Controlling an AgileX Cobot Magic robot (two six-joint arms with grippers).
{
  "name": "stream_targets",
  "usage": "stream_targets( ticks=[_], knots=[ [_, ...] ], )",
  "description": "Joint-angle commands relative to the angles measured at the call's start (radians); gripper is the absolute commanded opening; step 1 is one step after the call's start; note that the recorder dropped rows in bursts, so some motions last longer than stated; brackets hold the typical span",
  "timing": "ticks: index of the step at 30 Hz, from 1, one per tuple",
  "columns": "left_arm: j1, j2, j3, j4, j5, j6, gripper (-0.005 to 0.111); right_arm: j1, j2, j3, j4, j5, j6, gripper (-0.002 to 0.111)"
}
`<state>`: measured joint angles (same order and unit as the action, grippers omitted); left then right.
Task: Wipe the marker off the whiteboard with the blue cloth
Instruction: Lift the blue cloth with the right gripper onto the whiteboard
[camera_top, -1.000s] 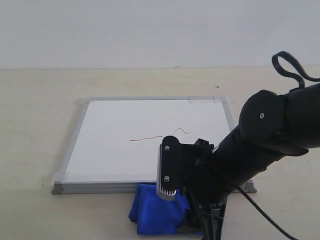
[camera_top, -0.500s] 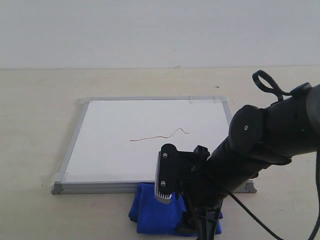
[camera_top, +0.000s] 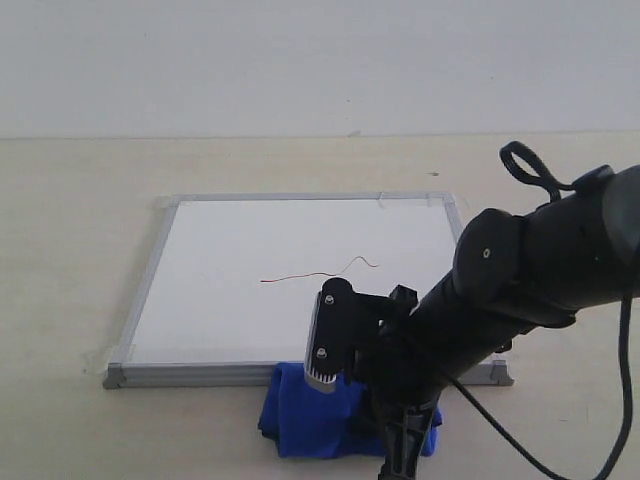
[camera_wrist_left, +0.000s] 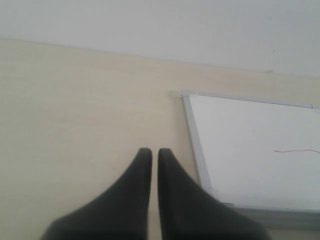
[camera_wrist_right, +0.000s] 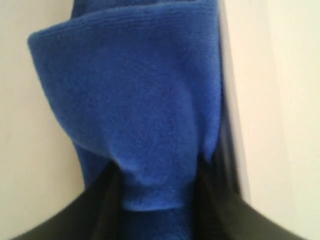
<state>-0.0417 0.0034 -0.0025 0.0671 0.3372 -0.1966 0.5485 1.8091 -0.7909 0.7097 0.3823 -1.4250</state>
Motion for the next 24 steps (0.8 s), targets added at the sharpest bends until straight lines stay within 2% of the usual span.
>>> stream_targets(
  ticks=[1, 10, 19, 24],
  knots=[
    [0.001, -0.003, 0.003, -0.003, -0.007, -0.009, 0.004, 0.002, 0.031, 0.011, -0.014, 0.063, 0.019, 0.000],
    [0.001, -0.003, 0.003, -0.003, -0.007, -0.009, 0.004, 0.002, -0.046, 0.011, -0.014, 0.160, 0.070, 0.000],
    [0.001, -0.003, 0.003, -0.003, -0.007, -0.009, 0.004, -0.002, -0.315, -0.076, -0.014, 0.070, 0.352, 0.000],
    [0.001, -0.003, 0.003, -0.003, -0.007, -0.009, 0.004, -0.069, -0.355, -0.110, -0.093, -0.090, 0.558, 0.000]
  ],
)
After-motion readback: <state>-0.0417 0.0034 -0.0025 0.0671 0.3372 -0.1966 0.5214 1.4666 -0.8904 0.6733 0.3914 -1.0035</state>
